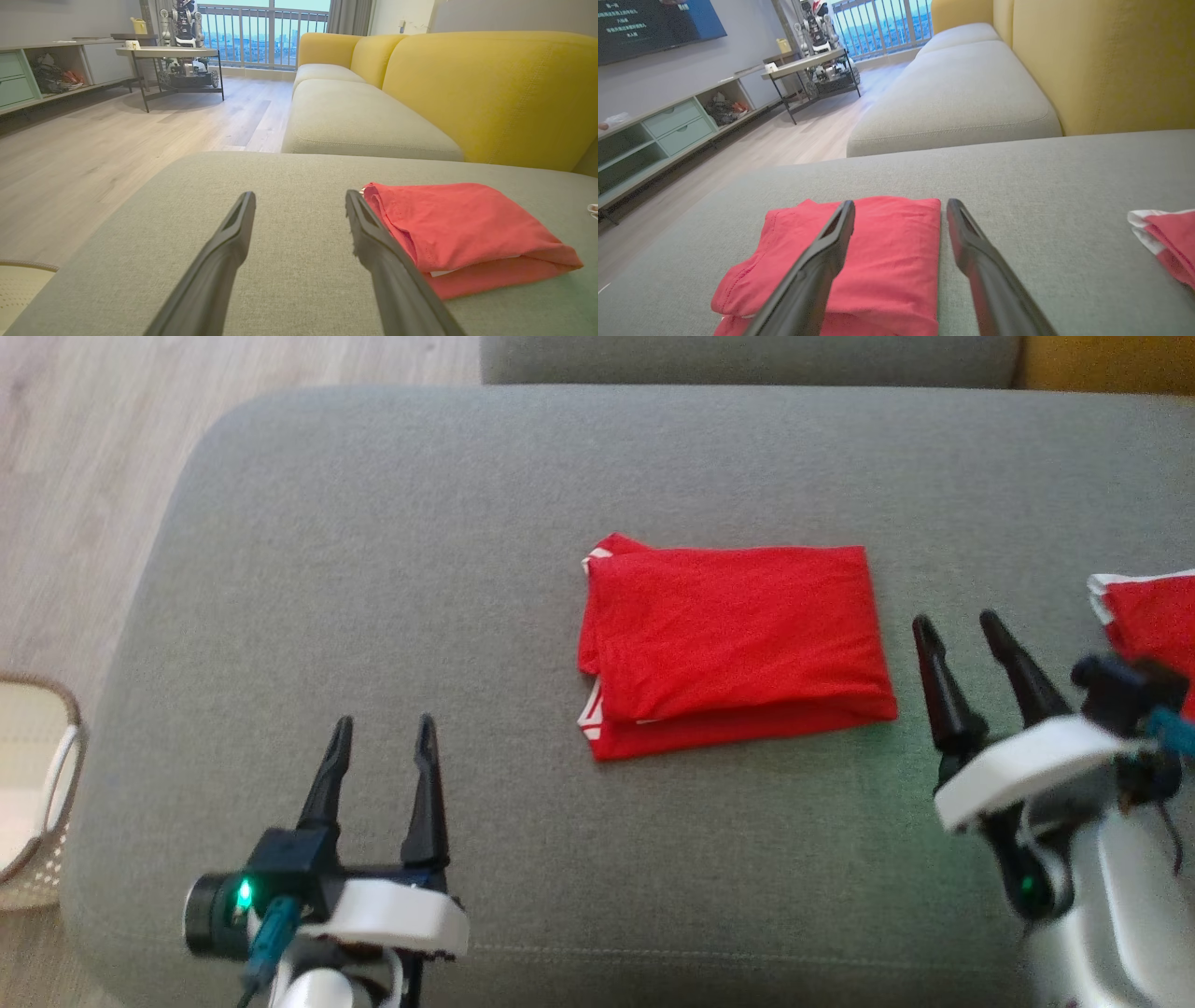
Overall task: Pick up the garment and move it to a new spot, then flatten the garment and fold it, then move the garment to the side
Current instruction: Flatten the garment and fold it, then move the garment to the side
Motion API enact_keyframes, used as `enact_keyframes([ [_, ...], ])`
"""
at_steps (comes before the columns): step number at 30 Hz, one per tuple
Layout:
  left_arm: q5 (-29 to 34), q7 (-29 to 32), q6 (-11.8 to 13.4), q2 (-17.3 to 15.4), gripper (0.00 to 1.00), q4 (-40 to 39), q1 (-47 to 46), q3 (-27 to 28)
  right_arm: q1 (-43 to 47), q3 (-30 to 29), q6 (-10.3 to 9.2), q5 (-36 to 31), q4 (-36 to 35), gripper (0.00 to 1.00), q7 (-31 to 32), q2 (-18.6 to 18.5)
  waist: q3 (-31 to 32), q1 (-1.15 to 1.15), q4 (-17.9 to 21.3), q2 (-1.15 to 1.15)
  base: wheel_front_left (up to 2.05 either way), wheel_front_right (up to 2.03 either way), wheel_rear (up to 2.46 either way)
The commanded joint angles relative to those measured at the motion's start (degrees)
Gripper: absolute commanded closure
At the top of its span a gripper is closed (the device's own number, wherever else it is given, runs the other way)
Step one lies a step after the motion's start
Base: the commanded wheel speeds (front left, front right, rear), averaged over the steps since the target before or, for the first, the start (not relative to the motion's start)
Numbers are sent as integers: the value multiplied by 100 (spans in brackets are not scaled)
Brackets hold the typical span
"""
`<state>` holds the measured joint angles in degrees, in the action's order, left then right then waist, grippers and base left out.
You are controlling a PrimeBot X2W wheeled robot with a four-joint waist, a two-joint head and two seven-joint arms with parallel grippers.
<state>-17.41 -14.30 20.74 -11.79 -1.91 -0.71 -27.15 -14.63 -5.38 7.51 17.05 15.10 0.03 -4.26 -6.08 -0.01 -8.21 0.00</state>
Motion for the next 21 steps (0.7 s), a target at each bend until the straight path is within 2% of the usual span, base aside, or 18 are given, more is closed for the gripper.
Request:
enact_keyframes([
  [1, -58, -70, 34, -89, 0, -229, -34, 247, 12, 161, -2, -75, -310, 0, -145, 44, 99, 1, 103, 0, 0, 0, 0],
  [5, -71, -70, 38, -98, 0, -285, 141, 344, 548, 354, -2, -336, -619, 0, -600, 90, 301, 1, 238, 0, 0, 0, 0],
  [10, 2, -70, -5, -99, 0, -363, 373, 456, 1006, 455, -2, -817, -624, 0, -1118, 118, 525, 1, 387, 0, 0, 0, 0],
  [21, 426, -70, -335, -5, 0, -267, 733, 644, 1395, 548, -2, -1297, -535, 0, -1498, 136, 695, 1, 527, 0, 0, 0, 0],
])
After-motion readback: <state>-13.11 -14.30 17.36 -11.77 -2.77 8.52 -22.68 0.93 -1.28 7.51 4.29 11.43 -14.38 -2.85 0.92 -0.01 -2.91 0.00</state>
